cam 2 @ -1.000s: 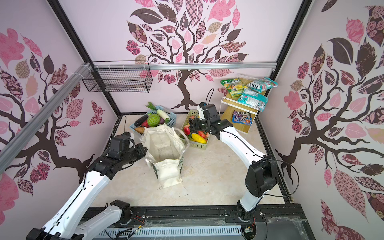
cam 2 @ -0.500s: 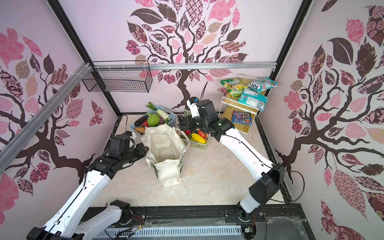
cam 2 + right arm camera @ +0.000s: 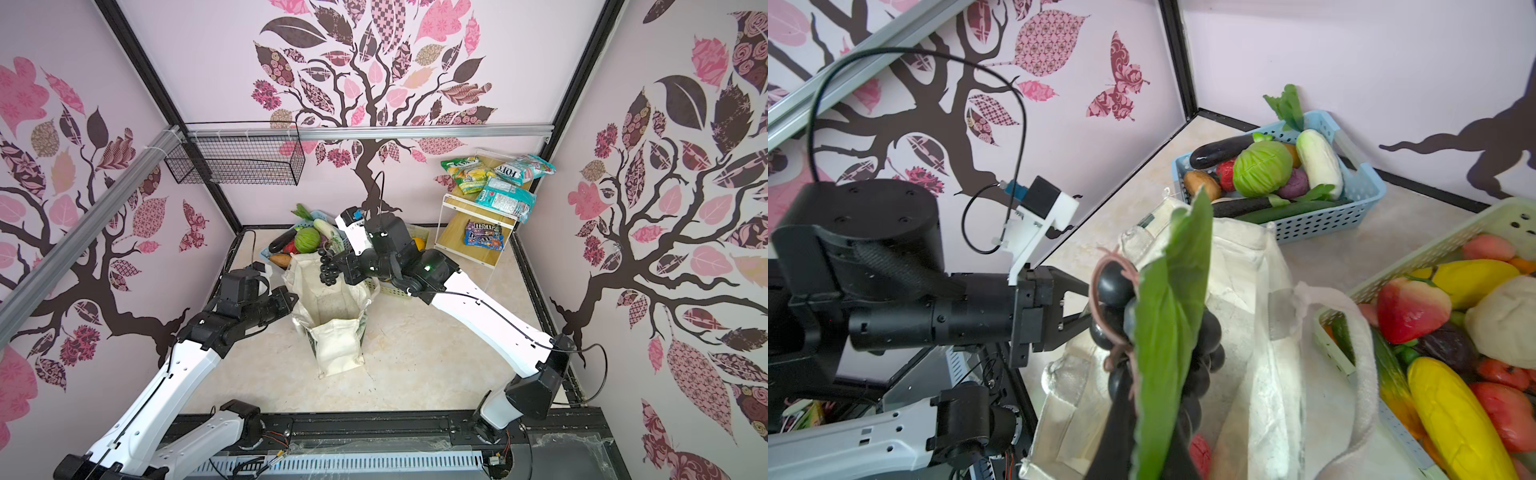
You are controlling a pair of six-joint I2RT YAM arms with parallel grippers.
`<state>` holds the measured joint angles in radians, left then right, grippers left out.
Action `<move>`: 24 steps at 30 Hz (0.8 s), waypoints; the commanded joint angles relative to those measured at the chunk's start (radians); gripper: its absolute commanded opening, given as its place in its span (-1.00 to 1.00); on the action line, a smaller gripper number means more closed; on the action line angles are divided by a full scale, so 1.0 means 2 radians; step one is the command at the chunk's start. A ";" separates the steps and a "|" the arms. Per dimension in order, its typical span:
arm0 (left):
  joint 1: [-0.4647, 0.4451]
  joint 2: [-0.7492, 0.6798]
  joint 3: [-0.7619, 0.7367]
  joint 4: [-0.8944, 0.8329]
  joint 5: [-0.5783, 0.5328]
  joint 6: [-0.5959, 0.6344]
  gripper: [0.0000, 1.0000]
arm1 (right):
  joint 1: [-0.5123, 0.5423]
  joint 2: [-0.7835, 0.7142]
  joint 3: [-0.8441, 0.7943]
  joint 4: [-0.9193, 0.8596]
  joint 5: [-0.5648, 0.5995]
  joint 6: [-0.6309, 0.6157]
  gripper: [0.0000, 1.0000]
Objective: Place the food into the grocery bag and tie it
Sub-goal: 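Carry the grapes over the bag and lower them inside with the right gripper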
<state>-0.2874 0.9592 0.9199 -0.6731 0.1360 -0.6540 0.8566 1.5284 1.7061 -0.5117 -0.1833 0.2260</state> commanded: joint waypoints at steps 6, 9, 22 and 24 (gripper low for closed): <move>0.000 -0.005 0.006 0.004 0.009 0.008 -0.95 | 0.022 0.011 -0.044 0.011 -0.021 -0.006 -0.99; 0.001 -0.004 0.005 0.002 0.012 0.008 -0.96 | 0.032 0.032 -0.050 0.000 -0.008 -0.023 -1.00; -0.009 -0.008 0.009 0.002 0.020 0.012 -0.95 | 0.037 0.116 -0.066 -0.002 -0.006 -0.058 -1.00; -0.011 -0.009 0.008 0.003 0.021 0.013 -0.95 | 0.037 0.131 -0.060 -0.010 -0.013 -0.068 -1.00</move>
<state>-0.2985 0.9524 0.9199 -0.6697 0.1570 -0.6502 0.9264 1.7439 1.5509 -0.5079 -0.1982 0.1406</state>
